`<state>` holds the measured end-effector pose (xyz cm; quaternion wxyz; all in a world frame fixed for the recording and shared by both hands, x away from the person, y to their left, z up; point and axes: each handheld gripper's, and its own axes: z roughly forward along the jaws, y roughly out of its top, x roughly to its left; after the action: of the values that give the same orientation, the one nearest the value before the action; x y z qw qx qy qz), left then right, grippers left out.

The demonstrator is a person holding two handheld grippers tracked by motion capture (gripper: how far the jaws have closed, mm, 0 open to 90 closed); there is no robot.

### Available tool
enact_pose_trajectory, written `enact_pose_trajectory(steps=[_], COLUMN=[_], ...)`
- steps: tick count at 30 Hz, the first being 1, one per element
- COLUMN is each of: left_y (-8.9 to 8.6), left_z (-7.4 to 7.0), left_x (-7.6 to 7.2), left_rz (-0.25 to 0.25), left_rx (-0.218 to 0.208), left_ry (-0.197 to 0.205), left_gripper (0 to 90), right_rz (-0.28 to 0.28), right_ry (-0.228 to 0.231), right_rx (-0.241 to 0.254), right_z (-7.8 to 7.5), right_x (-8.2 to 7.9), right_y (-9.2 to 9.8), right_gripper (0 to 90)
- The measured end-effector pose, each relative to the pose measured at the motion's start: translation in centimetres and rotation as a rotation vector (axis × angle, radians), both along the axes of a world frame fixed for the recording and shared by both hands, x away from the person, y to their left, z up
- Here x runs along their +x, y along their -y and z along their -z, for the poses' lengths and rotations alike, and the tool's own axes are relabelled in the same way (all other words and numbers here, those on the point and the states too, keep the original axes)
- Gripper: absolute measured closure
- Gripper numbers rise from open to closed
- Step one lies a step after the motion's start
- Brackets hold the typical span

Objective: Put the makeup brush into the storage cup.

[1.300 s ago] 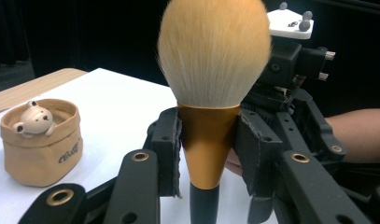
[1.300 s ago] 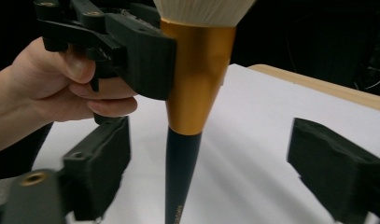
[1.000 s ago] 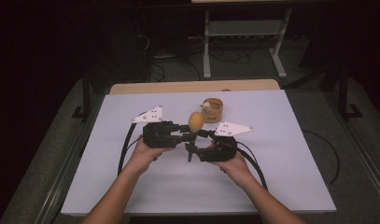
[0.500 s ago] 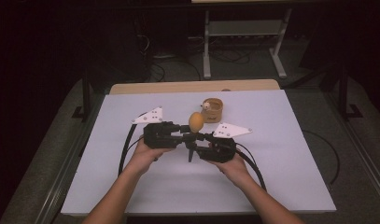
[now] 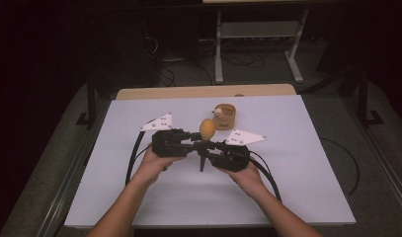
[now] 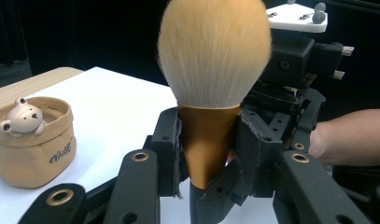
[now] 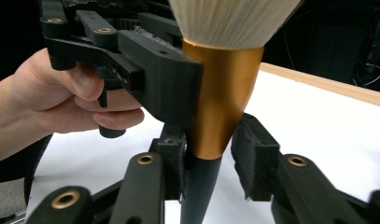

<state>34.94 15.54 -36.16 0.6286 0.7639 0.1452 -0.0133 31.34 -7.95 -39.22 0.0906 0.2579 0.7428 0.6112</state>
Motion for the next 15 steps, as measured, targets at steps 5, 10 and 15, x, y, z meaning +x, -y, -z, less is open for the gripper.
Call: enact_pose_trajectory(steps=[5, 10, 15], left_y=[-0.01, -0.05, -0.07], left_z=[0.02, 0.04, 0.06], left_x=[0.02, 0.05, 0.06], left_rz=[-0.002, -0.001, 0.001], left_rx=[0.004, 0.009, 0.011], left_ry=[0.004, 0.005, 0.007], left_gripper=[62.5, 62.5, 62.3], right_rz=[-0.002, -0.002, 0.0], right_ry=[-0.003, -0.006, -0.01], right_rx=[-0.005, -0.009, -0.012], right_z=[0.01, 0.05, 0.07], right_x=[-0.01, -0.02, -0.03], right_y=[0.0, -0.02, -0.02], right_gripper=[68.1, 69.0, 69.7])
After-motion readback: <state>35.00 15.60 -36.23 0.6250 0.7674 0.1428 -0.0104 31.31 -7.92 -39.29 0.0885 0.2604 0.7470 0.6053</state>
